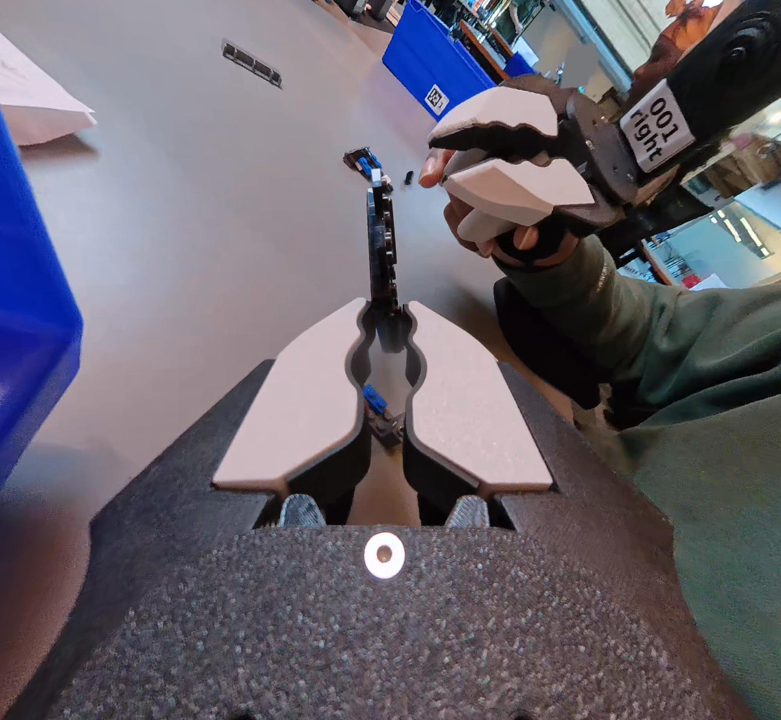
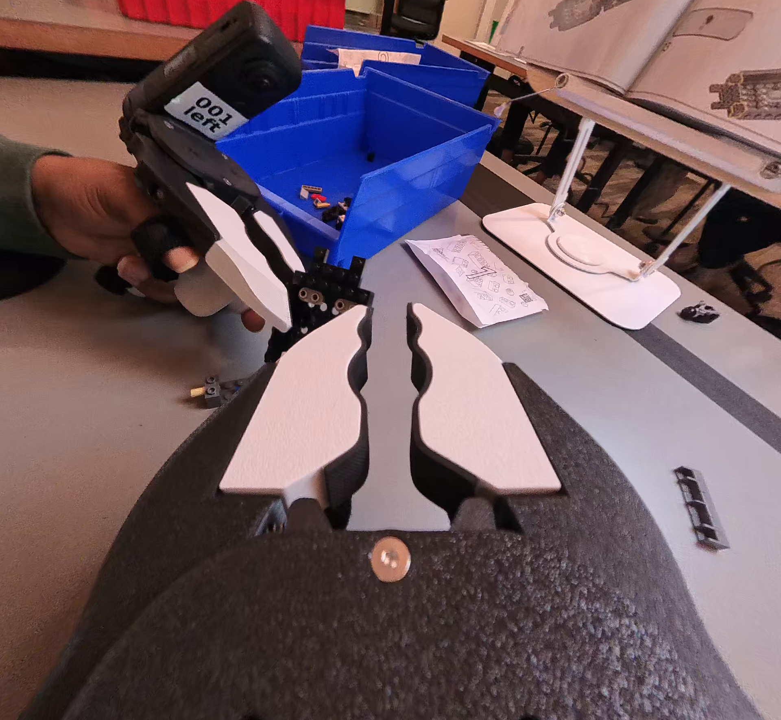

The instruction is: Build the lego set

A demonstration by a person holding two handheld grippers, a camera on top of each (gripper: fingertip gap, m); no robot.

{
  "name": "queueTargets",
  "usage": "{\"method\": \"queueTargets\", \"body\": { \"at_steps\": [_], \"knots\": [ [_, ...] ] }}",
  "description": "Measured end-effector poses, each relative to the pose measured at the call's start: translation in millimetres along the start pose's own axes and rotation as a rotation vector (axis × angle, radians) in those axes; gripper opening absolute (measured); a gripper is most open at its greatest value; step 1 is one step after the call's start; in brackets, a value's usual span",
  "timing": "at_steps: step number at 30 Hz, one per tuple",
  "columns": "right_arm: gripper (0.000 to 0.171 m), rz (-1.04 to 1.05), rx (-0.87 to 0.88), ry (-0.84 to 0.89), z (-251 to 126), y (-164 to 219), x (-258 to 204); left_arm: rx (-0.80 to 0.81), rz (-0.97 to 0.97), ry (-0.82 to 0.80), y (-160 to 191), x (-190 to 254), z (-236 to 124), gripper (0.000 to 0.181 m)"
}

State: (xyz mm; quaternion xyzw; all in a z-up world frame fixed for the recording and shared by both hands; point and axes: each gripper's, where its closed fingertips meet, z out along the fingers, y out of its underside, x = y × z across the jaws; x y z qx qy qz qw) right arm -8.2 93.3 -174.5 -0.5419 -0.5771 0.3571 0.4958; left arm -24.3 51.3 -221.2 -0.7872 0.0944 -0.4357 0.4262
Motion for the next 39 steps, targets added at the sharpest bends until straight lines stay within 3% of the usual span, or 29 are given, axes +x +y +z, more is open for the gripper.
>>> {"method": "queueTargets", "body": {
  "at_steps": [4, 9, 14, 21, 26, 34, 39],
  "knots": [
    [0.016, -0.018, -0.012, -0.049, 0.4, 5.2, -6.3, 0.024, -0.062, 0.023, -2.9, -2.1, -1.4, 0.011],
    [0.016, -0.290, -0.107, -0.212, 6.4, 24.4, -50.1, 0.029, -0.099, 0.044, -4.0, -2.4, -3.8, 0.011],
    [0.024, -0.421, -0.214, -0.217, 15.6, 43.5, -62.6, -0.048, -0.086, 0.034, 6.8, -2.5, -1.1, 0.012],
    [0.021, -0.055, -0.166, -0.208, 23.3, 26.4, -55.7, -0.054, -0.068, 0.042, 9.2, 1.0, 2.5, 0.012],
    [0.032, 0.221, -0.108, -0.290, 21.4, 17.1, -56.7, -0.030, -0.035, 0.046, 6.1, 4.0, 1.0, 0.012],
    [0.027, 0.210, -0.086, -0.321, 14.7, 14.5, -52.4, -0.005, 0.006, 0.054, 1.9, 7.4, 0.1, 0.012],
    [0.032, 0.250, -0.025, -0.244, 7.9, 11.3, -26.1, 0.003, 0.041, 0.072, -2.9, 9.8, -7.7, 0.012]
  ]
}}
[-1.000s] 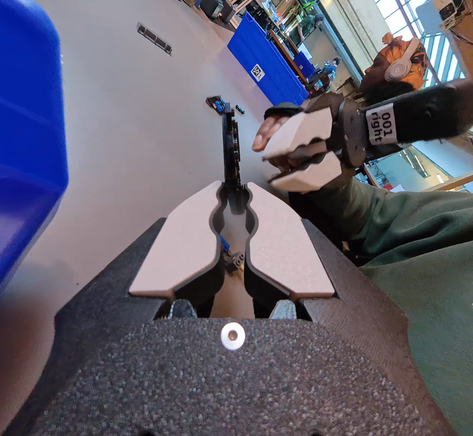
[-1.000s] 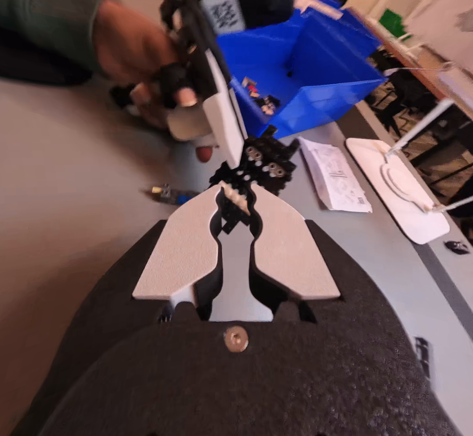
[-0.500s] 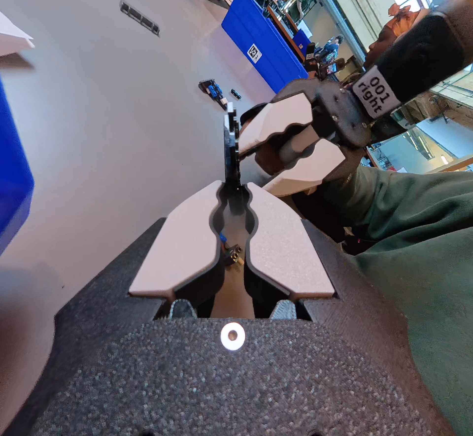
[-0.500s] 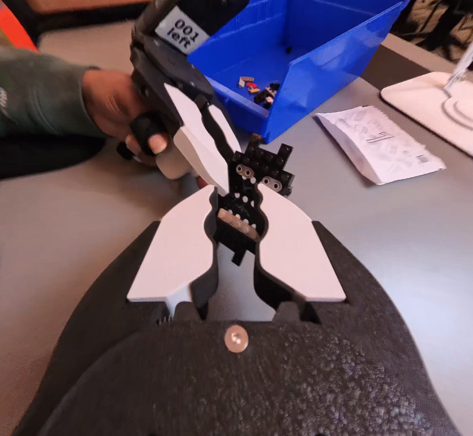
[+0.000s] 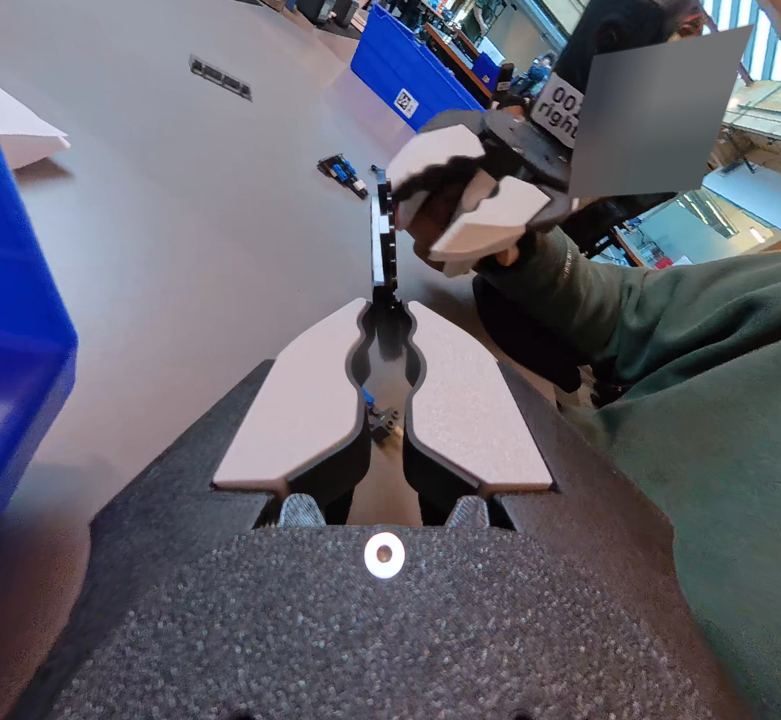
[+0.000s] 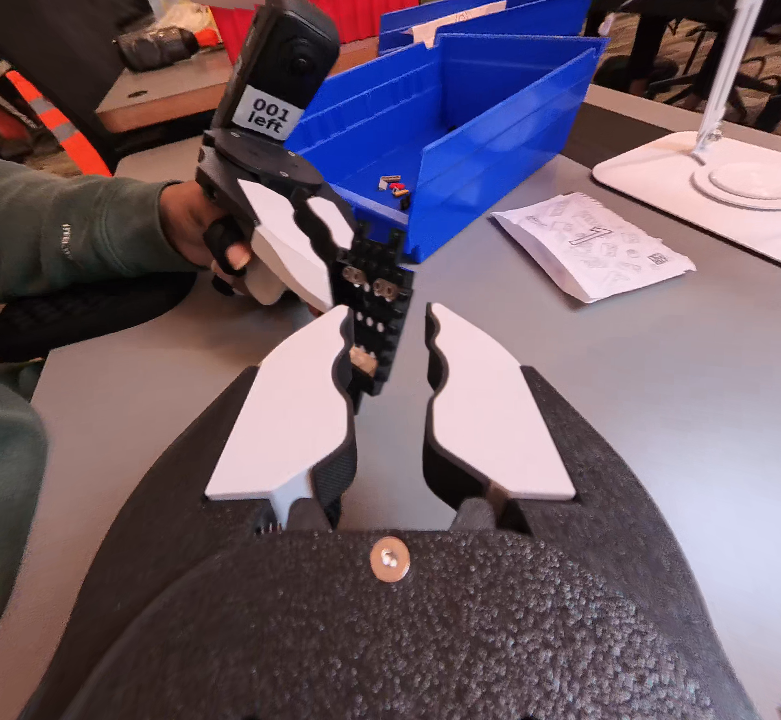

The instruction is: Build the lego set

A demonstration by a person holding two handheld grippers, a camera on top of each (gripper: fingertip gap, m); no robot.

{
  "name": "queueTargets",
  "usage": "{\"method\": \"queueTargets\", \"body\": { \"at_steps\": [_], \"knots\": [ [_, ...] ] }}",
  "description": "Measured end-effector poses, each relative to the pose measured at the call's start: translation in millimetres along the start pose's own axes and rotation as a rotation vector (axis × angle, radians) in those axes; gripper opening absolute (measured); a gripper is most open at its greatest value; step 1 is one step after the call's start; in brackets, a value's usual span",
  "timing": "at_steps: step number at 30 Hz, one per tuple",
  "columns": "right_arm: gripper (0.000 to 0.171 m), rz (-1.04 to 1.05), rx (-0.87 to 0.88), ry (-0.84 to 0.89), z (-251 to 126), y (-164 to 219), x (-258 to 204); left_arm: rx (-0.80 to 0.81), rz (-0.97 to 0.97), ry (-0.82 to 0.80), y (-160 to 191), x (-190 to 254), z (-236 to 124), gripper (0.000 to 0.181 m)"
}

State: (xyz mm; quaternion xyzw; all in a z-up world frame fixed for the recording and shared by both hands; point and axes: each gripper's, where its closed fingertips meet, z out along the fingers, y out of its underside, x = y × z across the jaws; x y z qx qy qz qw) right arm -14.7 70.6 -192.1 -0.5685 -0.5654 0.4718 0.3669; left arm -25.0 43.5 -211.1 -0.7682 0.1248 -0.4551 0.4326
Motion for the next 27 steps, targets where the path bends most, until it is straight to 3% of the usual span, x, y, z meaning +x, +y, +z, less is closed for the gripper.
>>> {"method": "queueTargets", "body": {
  "at_steps": [3, 4, 7, 10, 15, 17, 20, 27],
  "knots": [
    [0.034, 0.040, -0.029, -0.061, 6.3, 8.0, -7.4, -0.016, 0.023, 0.060, 1.7, 11.8, 1.9, 0.012],
    [0.022, 0.052, -0.028, -0.097, 8.6, 8.7, -14.0, -0.027, 0.038, 0.075, 3.6, 15.9, 3.6, 0.012],
    [0.013, 0.117, 0.003, -0.122, 7.8, 1.6, -16.3, -0.018, 0.088, 0.052, 3.1, 16.3, 4.0, 0.011],
    [0.010, 0.305, 0.155, -0.162, -0.1, -20.4, -10.0, 0.092, 0.069, 0.091, -14.5, 21.4, -3.4, 0.015],
    [0.010, 0.539, 0.388, -0.247, -9.6, -44.7, -3.3, 0.141, 0.103, 0.103, -18.7, 28.9, 3.4, 0.037],
    [0.011, 0.563, 0.400, -0.260, -5.7, -44.0, -4.5, 0.169, 0.104, 0.114, -22.8, 34.5, 7.6, 0.034],
    [0.010, 0.558, 0.383, -0.250, 0.3, -39.9, -7.1, 0.198, 0.108, 0.087, -28.7, 33.6, 8.8, 0.013],
    [0.012, 0.426, 0.290, -0.214, -0.1, -33.3, -8.9, 0.144, 0.092, 0.065, -24.8, 25.5, 7.3, 0.008]
  ]
}}
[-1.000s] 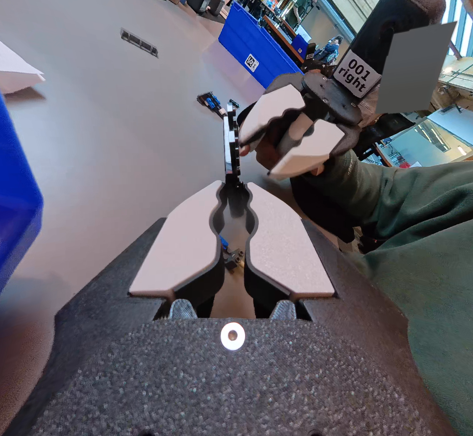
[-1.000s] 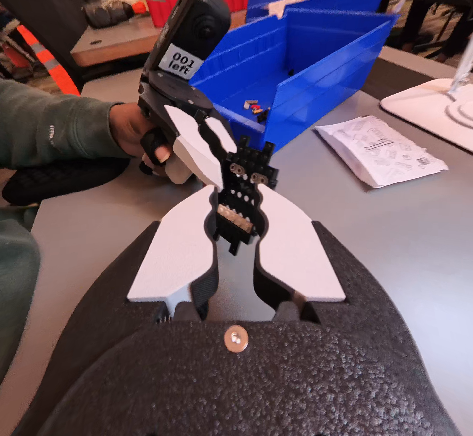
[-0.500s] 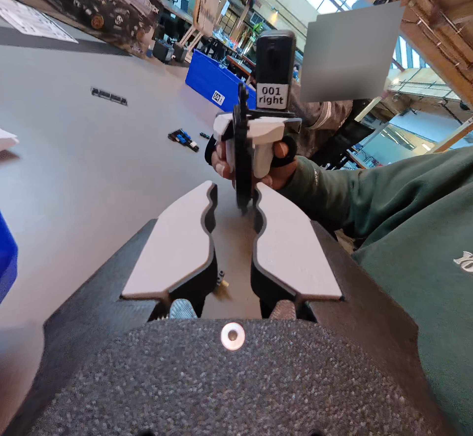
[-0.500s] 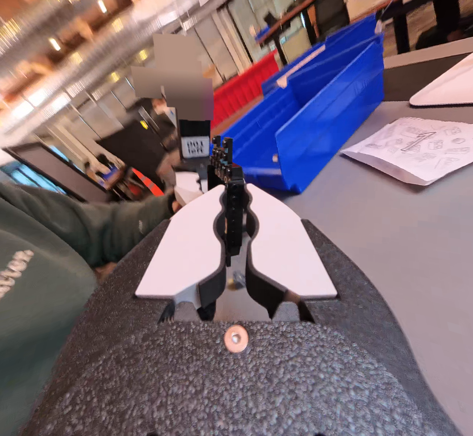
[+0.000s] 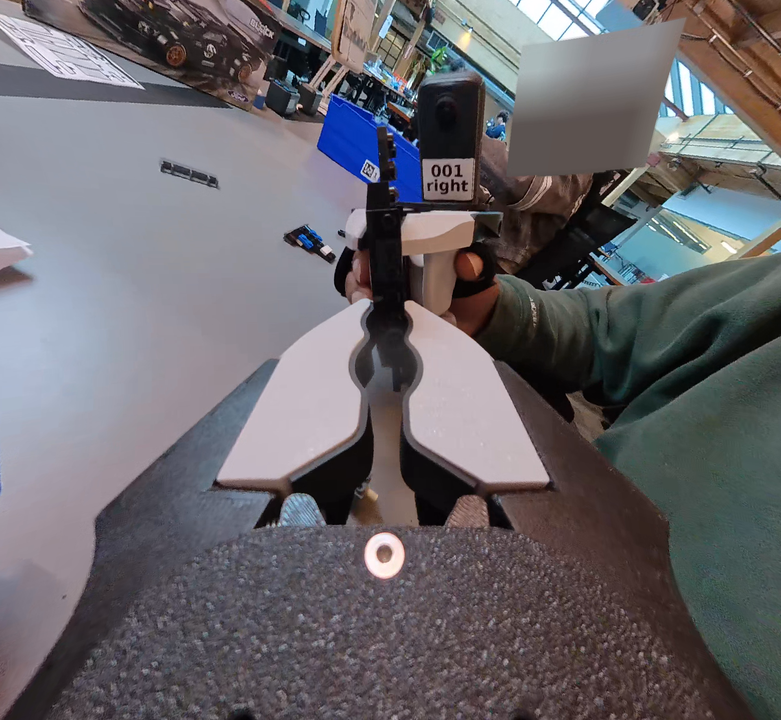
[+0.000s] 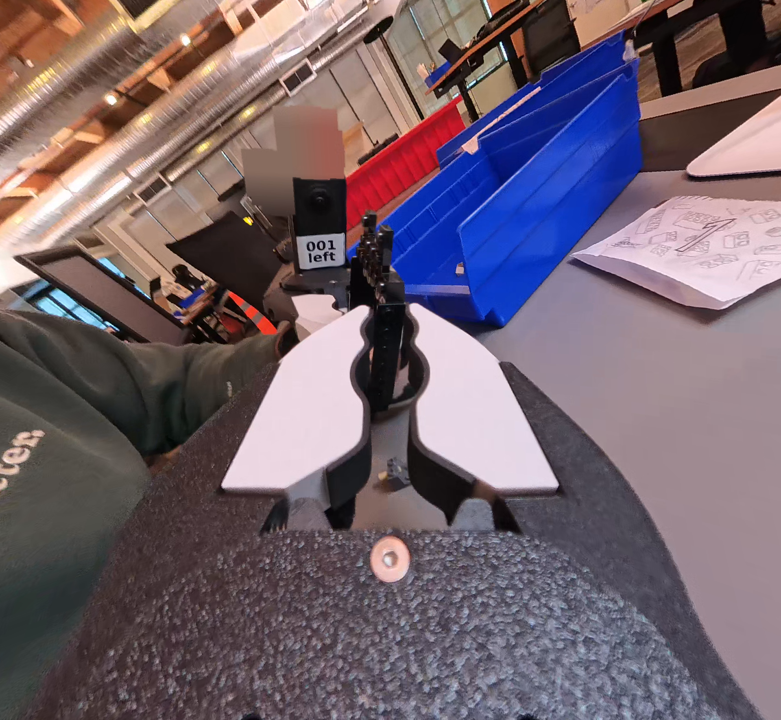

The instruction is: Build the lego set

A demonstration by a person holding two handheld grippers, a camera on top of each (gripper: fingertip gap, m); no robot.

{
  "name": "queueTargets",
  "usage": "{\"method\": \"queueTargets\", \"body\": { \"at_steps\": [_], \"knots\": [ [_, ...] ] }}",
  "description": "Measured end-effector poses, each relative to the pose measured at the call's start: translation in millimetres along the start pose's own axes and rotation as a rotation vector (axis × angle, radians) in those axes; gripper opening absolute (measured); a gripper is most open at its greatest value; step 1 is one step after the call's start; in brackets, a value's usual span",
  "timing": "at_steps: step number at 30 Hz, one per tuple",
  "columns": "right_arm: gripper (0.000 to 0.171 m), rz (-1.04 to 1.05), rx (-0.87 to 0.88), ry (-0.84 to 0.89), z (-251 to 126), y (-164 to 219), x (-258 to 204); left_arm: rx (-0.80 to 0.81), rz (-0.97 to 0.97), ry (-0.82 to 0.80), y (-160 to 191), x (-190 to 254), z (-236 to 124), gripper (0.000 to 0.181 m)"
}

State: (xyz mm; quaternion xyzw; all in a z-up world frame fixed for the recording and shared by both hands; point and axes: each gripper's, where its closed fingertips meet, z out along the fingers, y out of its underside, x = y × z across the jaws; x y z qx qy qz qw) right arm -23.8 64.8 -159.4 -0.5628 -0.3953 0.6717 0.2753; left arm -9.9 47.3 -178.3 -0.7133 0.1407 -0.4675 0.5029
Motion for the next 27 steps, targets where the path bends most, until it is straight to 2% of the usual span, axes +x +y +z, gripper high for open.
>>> {"method": "queueTargets", "body": {
  "at_steps": [5, 8, 12, 27],
  "knots": [
    [0.015, -0.059, -0.029, 0.023, -5.8, -0.3, -1.1, -0.129, -0.108, 0.027, 19.8, 1.7, -2.2, 0.008],
    [0.014, -0.142, -0.030, 0.056, -4.4, -2.4, 1.5, -0.138, -0.033, -0.001, 19.5, 1.1, -1.8, 0.008],
    [0.013, -0.144, -0.060, 0.069, 0.1, 2.5, 15.4, -0.130, -0.070, -0.032, 21.0, -16.7, -3.2, 0.008],
    [0.010, -0.119, -0.095, 0.062, -3.0, 8.6, 16.9, -0.079, -0.038, -0.088, 11.9, -30.8, -16.0, 0.010]
  ]
}}
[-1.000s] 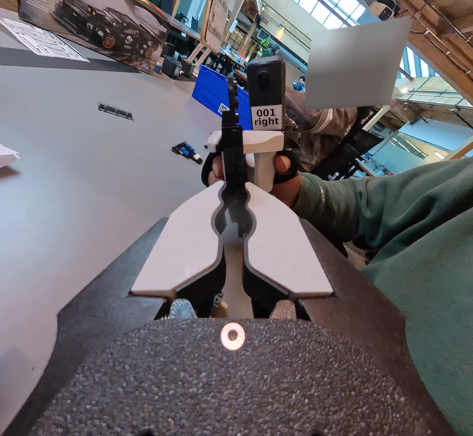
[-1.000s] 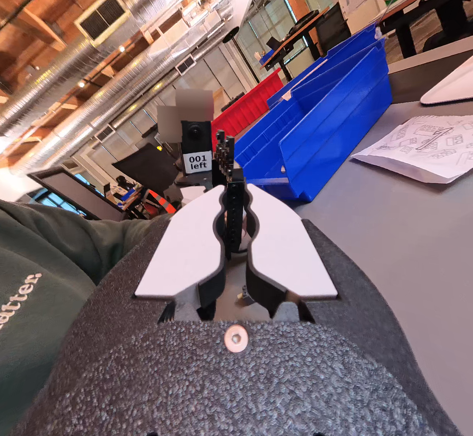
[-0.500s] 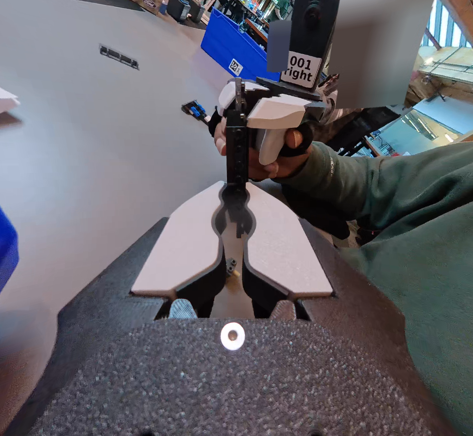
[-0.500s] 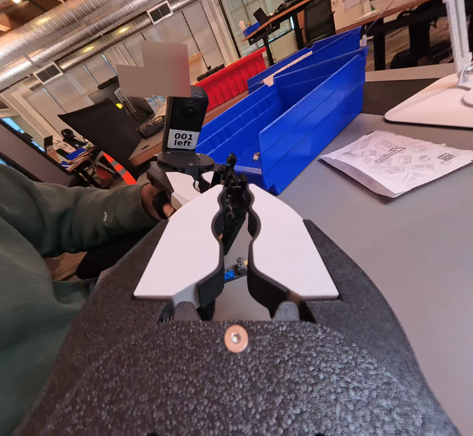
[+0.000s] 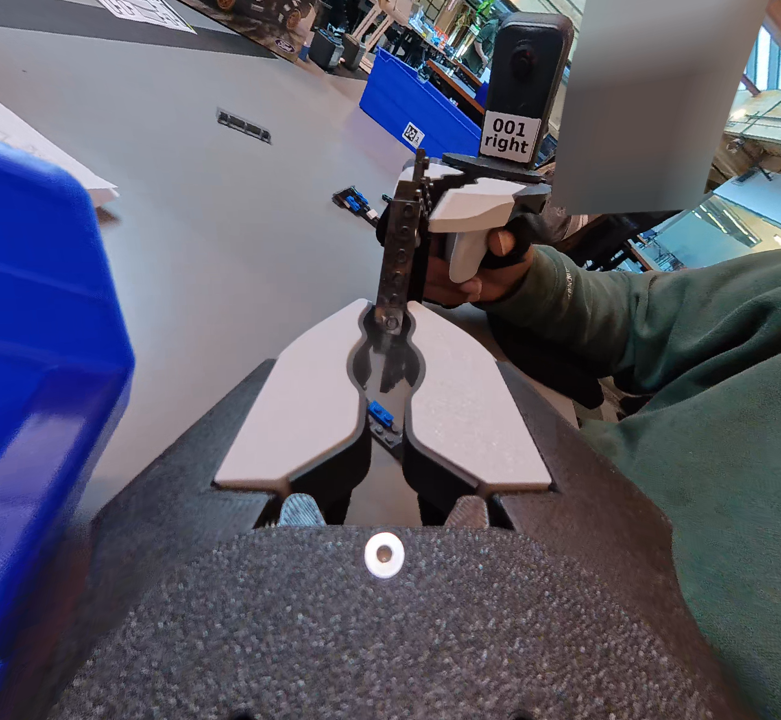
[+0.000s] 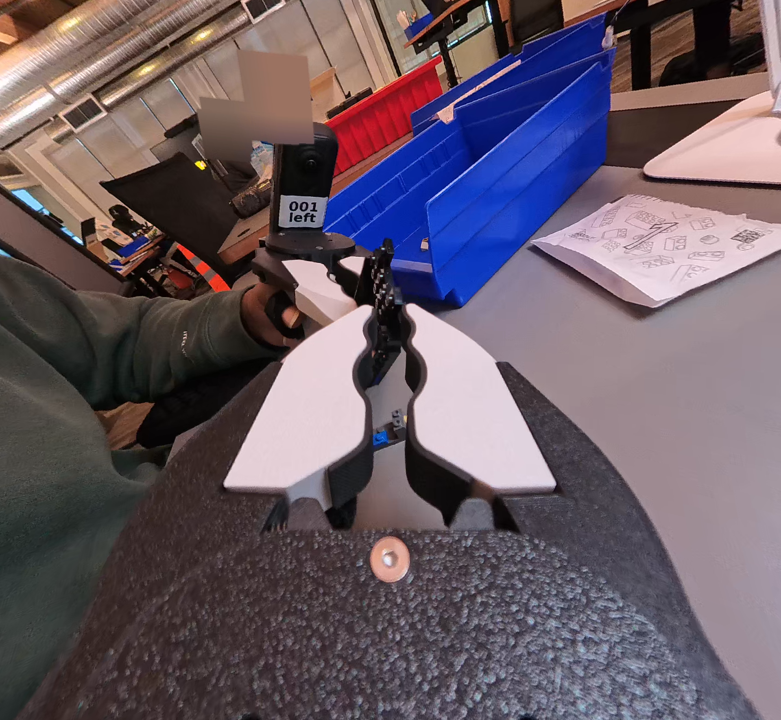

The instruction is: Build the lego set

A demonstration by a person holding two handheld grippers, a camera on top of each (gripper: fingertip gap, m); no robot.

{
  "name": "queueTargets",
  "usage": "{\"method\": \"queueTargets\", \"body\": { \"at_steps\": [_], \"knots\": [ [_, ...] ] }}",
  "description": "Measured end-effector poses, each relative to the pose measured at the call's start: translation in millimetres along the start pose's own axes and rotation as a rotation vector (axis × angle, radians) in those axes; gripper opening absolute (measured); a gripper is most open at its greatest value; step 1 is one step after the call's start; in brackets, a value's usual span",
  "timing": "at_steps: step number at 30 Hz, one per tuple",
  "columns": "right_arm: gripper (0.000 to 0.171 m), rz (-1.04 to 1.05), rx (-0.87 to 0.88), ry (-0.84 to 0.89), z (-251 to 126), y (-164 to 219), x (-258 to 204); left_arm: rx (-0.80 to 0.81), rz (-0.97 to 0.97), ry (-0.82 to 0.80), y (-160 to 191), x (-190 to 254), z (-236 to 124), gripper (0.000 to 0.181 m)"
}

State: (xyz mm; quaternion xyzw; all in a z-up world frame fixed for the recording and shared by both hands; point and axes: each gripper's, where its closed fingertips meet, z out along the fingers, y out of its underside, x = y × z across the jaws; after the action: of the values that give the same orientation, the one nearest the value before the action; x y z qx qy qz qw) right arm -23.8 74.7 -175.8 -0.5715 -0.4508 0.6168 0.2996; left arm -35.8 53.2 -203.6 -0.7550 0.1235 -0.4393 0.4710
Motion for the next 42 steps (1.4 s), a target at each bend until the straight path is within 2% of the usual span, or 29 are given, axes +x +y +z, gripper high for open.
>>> {"method": "queueTargets", "body": {
  "at_steps": [10, 15, 17, 20, 22, 25, 29, 34, 42],
  "knots": [
    [0.009, 0.103, -0.002, -0.015, -1.4, 1.0, 1.6, 0.043, -0.056, 0.017, -4.9, 0.5, -4.4, 0.011],
    [0.011, 0.178, -0.012, -0.023, -0.6, 4.9, 5.7, 0.045, -0.166, 0.071, -4.5, 4.1, -6.3, 0.010],
    [0.019, 0.063, -0.017, 0.085, -3.1, 3.3, 14.8, 0.034, -0.243, 0.056, -0.1, 0.3, -5.5, 0.010],
    [0.034, -0.322, -0.102, 0.296, -7.6, 0.4, 22.6, 0.011, -0.307, 0.017, 7.2, -6.7, -5.3, 0.010],
    [0.035, -0.583, -0.191, 0.418, -4.2, 4.7, 23.2, -0.016, -0.293, -0.008, 11.6, -8.0, -3.5, 0.010],
    [0.035, -0.787, -0.315, 0.518, 4.0, 19.1, 26.0, -0.069, -0.258, -0.031, 19.9, -4.8, 1.3, 0.010],
    [0.031, -0.901, -0.416, 0.499, 8.2, 30.4, 26.9, -0.146, -0.159, -0.084, 29.6, -5.2, 2.0, 0.011],
    [0.024, -1.223, -0.586, 0.418, 11.1, 51.7, 16.5, -0.312, 0.015, -0.100, 48.5, -1.8, 0.1, 0.012],
    [0.022, -1.236, -0.633, 0.319, 9.2, 63.9, 6.5, -0.426, 0.167, -0.068, 59.8, 10.7, -1.4, 0.015]
  ]
}}
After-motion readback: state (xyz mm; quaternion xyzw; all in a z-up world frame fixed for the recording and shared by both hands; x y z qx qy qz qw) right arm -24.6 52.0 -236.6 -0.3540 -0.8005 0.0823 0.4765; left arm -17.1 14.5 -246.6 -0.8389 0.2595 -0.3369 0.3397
